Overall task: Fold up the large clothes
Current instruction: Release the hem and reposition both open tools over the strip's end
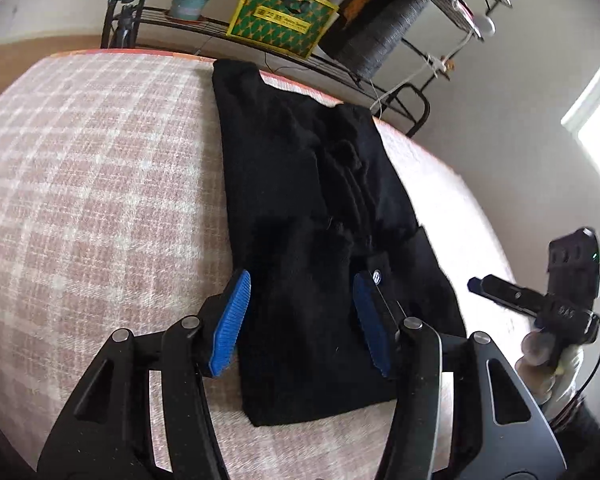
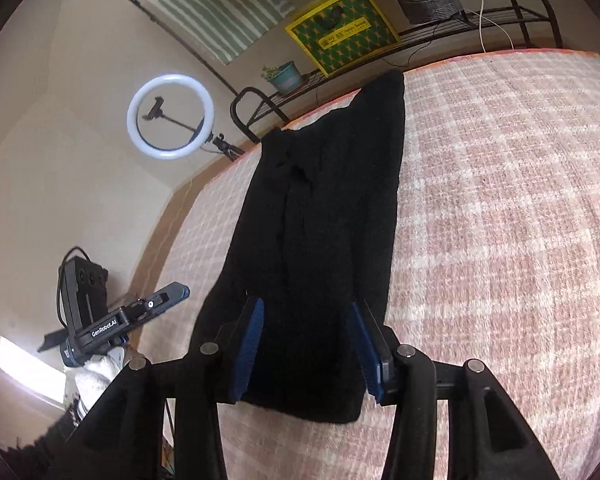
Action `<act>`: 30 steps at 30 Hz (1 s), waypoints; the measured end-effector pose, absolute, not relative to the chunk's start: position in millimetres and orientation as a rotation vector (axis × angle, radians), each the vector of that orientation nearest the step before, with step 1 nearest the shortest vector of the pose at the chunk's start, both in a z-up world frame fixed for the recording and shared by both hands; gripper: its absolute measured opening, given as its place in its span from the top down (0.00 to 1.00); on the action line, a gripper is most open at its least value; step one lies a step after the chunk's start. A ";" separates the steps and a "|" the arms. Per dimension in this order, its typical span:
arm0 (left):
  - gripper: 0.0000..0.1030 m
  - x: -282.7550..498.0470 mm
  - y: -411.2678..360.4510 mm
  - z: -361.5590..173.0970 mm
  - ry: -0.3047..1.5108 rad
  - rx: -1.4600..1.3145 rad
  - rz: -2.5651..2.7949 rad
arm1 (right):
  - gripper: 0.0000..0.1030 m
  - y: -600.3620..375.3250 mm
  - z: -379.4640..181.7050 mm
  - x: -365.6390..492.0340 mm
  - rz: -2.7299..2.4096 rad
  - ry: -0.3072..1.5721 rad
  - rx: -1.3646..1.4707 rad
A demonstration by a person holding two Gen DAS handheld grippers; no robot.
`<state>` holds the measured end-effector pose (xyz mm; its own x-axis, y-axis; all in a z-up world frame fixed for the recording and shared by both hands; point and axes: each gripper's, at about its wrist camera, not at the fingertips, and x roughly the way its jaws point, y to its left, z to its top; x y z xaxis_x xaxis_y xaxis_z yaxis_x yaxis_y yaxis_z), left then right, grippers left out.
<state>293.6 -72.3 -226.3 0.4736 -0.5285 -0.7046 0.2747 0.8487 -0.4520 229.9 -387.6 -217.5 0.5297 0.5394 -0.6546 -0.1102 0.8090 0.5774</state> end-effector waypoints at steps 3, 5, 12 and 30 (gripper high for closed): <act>0.48 288.4 -77.5 -239.0 0.987 -0.255 -0.499 | 0.58 -377.1 -232.6 215.5 0.423 0.984 0.474; 0.48 288.9 -82.5 -245.5 0.998 -0.228 -0.473 | 0.67 -369.7 -245.1 209.8 0.411 1.020 0.442; 0.46 289.1 -87.5 -269.8 0.993 -0.135 -0.393 | 0.71 -350.9 -257.8 197.3 0.347 1.040 0.264; 0.48 409.1 -50.5 -196.5 0.825 -0.131 -0.393 | 0.44 -354.5 -154.3 299.1 0.520 0.856 0.265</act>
